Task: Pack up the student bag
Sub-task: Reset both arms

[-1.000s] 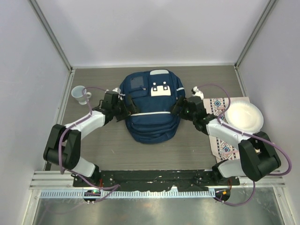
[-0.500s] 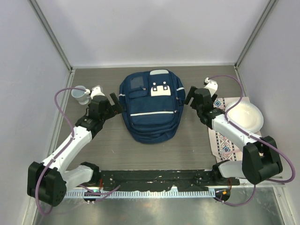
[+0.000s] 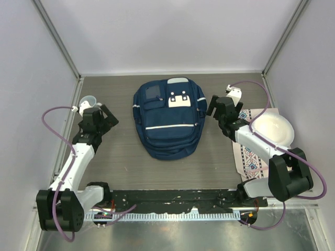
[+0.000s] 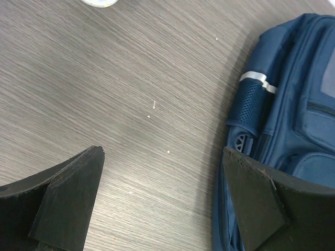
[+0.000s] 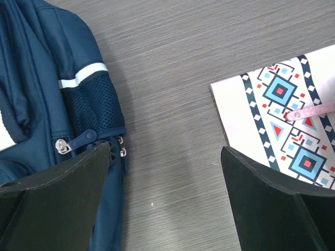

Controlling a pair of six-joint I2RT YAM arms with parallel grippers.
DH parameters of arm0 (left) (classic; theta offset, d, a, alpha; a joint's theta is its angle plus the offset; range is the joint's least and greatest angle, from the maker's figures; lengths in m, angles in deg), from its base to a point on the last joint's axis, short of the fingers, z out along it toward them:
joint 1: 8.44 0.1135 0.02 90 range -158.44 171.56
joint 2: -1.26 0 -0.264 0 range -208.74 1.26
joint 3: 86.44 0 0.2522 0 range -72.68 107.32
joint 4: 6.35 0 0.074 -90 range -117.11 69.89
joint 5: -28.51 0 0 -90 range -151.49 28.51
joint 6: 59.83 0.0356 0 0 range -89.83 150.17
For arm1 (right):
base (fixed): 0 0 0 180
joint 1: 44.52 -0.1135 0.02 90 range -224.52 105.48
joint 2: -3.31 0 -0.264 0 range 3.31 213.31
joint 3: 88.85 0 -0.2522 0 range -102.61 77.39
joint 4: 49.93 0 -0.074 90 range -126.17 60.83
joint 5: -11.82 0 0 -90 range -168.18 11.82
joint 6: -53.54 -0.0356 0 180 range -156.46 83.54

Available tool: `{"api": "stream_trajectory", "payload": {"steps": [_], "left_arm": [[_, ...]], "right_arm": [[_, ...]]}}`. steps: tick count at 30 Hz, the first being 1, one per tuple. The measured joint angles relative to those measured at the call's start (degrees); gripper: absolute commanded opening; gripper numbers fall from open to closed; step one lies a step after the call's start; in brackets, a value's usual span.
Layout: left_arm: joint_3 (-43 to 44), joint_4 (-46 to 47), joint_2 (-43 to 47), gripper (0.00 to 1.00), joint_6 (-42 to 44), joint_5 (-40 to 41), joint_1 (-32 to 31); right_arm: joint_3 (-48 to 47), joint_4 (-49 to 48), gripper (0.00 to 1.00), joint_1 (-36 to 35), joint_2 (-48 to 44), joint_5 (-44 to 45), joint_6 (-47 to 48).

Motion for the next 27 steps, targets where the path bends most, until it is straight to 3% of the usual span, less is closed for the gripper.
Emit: {"api": "stream_trajectory", "payload": {"steps": [7,11,19,27], "left_arm": [[-1.7,0.0,3.3,1.00,-3.3,-0.9,0.3],[-2.1,0.0,3.4,1.00,-4.7,-0.8,0.3],[-2.6,-0.2,3.7,1.00,-4.8,-1.4,0.3],[-3.1,-0.7,6.3,0.99,-4.8,-1.4,0.3]], "right_arm": [[0.1,-4.2,0.92,0.0,0.8,-0.5,3.5],[0.9,-6.5,0.96,0.0,2.1,3.6,6.8],[14.5,-18.2,0.97,1.1,1.5,7.8,11.9],[20.6,-31.5,0.97,6.6,1.4,7.7,16.7]]}}
